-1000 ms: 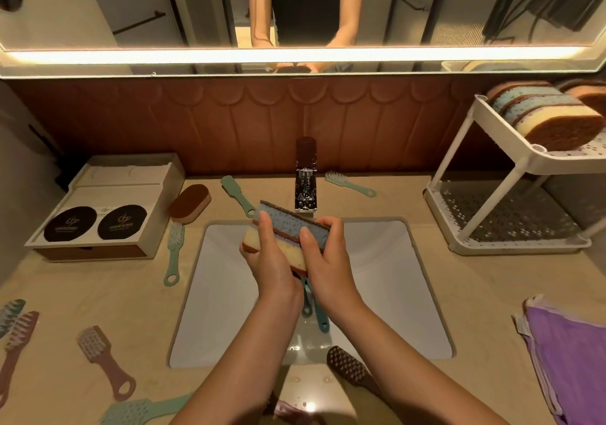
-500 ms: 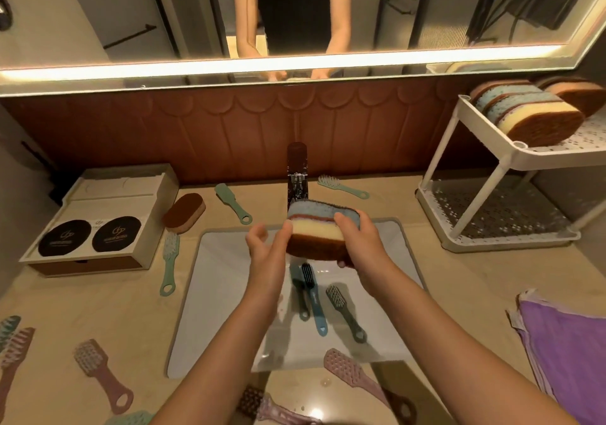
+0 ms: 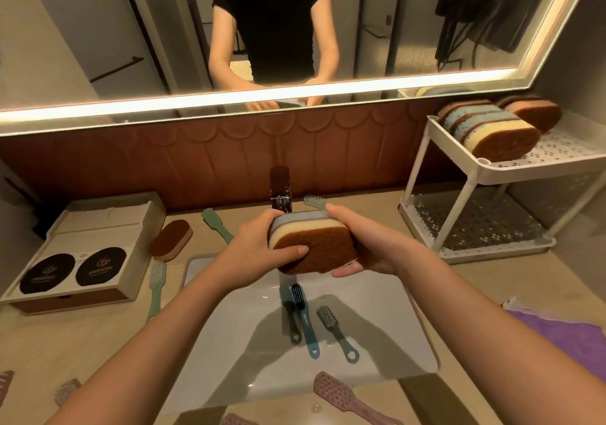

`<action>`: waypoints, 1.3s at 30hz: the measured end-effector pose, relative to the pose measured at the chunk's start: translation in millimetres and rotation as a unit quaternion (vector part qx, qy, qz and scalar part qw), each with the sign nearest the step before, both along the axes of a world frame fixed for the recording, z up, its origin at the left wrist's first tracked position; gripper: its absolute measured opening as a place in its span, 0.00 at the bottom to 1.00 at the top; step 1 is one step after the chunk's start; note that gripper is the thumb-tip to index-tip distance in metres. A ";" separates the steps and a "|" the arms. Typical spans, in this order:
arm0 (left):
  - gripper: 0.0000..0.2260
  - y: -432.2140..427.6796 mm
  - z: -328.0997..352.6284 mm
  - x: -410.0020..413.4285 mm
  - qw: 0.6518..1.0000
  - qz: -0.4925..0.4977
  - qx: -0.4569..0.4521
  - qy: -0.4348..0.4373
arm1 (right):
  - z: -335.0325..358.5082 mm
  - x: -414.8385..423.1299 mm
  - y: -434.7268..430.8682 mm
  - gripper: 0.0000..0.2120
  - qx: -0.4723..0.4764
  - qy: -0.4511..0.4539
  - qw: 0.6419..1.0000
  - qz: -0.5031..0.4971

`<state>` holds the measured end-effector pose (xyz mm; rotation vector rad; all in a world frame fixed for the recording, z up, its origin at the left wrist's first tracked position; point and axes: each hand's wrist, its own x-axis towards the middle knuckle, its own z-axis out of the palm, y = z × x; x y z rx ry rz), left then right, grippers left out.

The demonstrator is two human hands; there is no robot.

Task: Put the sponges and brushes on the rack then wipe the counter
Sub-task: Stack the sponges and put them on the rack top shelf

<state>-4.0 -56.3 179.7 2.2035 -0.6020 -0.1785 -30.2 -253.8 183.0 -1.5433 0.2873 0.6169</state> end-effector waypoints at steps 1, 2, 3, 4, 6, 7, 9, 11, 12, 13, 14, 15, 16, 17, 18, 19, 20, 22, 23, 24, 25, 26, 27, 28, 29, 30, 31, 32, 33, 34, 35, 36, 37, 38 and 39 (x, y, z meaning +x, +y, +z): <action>0.20 -1.7 4.0 1.5 1.000 0.010 -0.011 0.003 | 4.8 1.0 -6.9 0.23 -0.003 -0.014 1.000 0.015; 0.20 -2.5 7.1 2.7 1.000 0.021 -0.016 0.010 | 8.6 1.8 -12.7 0.24 -0.021 -0.039 0.998 0.037; 0.20 -3.5 10.2 3.8 0.999 0.029 -0.018 0.018 | 13.4 1.9 -17.4 0.23 -0.046 -0.070 0.995 0.061; 0.20 -4.9 13.6 4.8 0.999 0.033 -0.018 0.025 | 17.5 2.1 -22.0 0.24 -0.067 -0.101 0.989 0.082; 0.19 -9.2 21.8 6.7 0.999 0.034 -0.018 0.037 | 23.8 4.3 -31.8 0.31 -0.078 -0.135 0.982 0.111; 0.19 -12.1 26.5 7.2 0.998 0.032 -0.020 0.042 | 27.1 5.6 -35.8 0.33 -0.081 -0.147 0.979 0.120; 0.18 -19.7 37.4 8.8 0.998 0.032 -0.031 0.047 | 36.4 8.8 -43.6 0.31 -0.092 -0.185 0.972 0.111; 0.20 -29.0 50.4 10.7 0.996 0.044 -0.051 0.054 | 46.8 13.6 -52.1 0.24 -0.081 -0.231 0.967 0.070; 0.22 -33.8 57.1 11.2 0.994 0.051 -0.065 0.064 | 51.3 15.1 -55.4 0.21 -0.072 -0.249 0.964 0.050; 0.23 -39.3 63.1 13.1 0.993 0.057 -0.079 0.072 | 55.8 16.0 -58.8 0.19 -0.068 -0.267 0.961 0.033; 0.24 -45.4 69.4 15.9 0.991 0.059 -0.091 0.079 | 60.3 17.9 -63.3 0.19 -0.066 -0.282 0.957 0.019; 0.24 -50.0 74.7 18.1 0.989 0.059 -0.099 0.090 | 62.2 19.6 -66.5 0.19 -0.061 -0.290 0.955 0.000; 0.25 -56.7 81.9 21.1 0.987 0.057 -0.111 0.101 | 66.3 21.7 -72.2 0.19 -0.051 -0.297 0.953 -0.026; 0.25 -64.2 89.1 24.5 0.985 0.053 -0.121 0.110 | 71.2 23.2 -78.3 0.19 -0.041 -0.303 0.951 -0.051; 0.25 -71.9 96.3 28.1 0.985 0.045 -0.126 0.113 | 76.3 24.5 -84.9 0.19 -0.028 -0.308 0.948 -0.076; 0.24 -81.9 104.6 32.3 0.986 0.034 -0.123 0.103 | 82.6 26.2 -92.5 0.19 -0.017 -0.311 0.945 -0.098; 0.23 -91.2 112.2 35.5 0.989 0.025 -0.116 0.089 | 87.6 27.2 -99.0 0.18 -0.001 -0.309 0.944 -0.118; 0.23 -116.7 126.9 44.0 0.993 0.018 -0.110 0.048 | 99.8 28.1 -115.7 0.15 0.042 -0.300 0.940 -0.158; 0.23 -129.8 132.5 47.9 0.993 0.018 -0.110 0.029 | 105.6 28.7 -123.5 0.13 0.059 -0.293 0.937 -0.179; 0.24 -144.0 137.2 51.3 0.994 0.015 -0.108 0.007 | 111.0 29.6 -132.5 0.11 0.069 -0.286 0.934 -0.201; 0.24 -158.9 140.9 54.4 0.994 0.011 -0.103 -0.017 | 115.9 30.6 -142.3 0.09 0.082 -0.277 0.930 -0.227; 0.24 -172.6 143.3 56.6 0.994 0.006 -0.096 -0.042 | 119.7 31.1 -152.8 0.08 0.100 -0.265 0.925 -0.254; 0.25 -189.8 145.3 59.8 0.994 -0.001 -0.090 -0.065 | 124.0 31.3 -165.6 0.07 0.120 -0.255 0.918 -0.279; 0.25 -205.1 146.4 62.2 0.993 -0.008 -0.084 -0.086 | 126.0 31.9 -178.0 0.09 0.133 -0.248 0.913 -0.297; 0.26 -219.7 147.0 64.3 0.991 -0.017 -0.078 -0.105 | 127.9 32.7 -189.3 0.12 0.133 -0.242 0.910 -0.307; 0.26 -234.4 146.8 66.4 0.990 -0.027 -0.070 -0.123 | 128.7 34.7 -200.7 0.14 0.126 -0.236 0.909 -0.319; 0.27 -249.4 146.0 68.5 0.988 -0.039 -0.061 -0.138 | 129.1 36.6 -212.0 0.16 0.120 -0.228 0.905 -0.337; 0.28 -263.8 144.7 69.8 0.985 -0.052 -0.052 -0.153 | 128.3 40.0 -222.7 0.18 0.117 -0.219 0.900 -0.357; 0.28 -277.1 142.7 70.8 0.983 -0.065 -0.045 -0.167 | 127.1 43.1 -232.2 0.20 0.115 -0.207 0.894 -0.381; 0.29 -294.3 140.4 71.2 0.980 -0.078 -0.037 -0.180 | 125.8 45.9 -245.1 0.22 0.111 -0.198 0.886 -0.404; 0.29 -308.2 137.4 71.0 0.977 -0.086 -0.030 -0.192 | 123.2 48.2 -255.6 0.23 0.099 -0.191 0.880 -0.423; 0.29 -320.6 133.9 70.9 0.975 -0.090 -0.026 -0.202 | 120.6 49.6 -265.1 0.22 0.085 -0.187 0.876 -0.437; 0.29 -331.9 129.7 71.2 0.973 -0.094 -0.023 -0.209 | 118.2 50.5 -273.4 0.17 0.070 -0.189 0.872 -0.447; 0.29 -343.6 125.1 72.0 0.972 -0.098 -0.021 -0.212 | 115.6 50.2 -282.3 0.11 0.058 -0.194 0.866 -0.457; 0.30 -354.0 120.4 73.1 0.971 -0.102 -0.019 -0.214 | 112.8 49.8 -290.3 0.05 0.050 -0.198 0.861 -0.466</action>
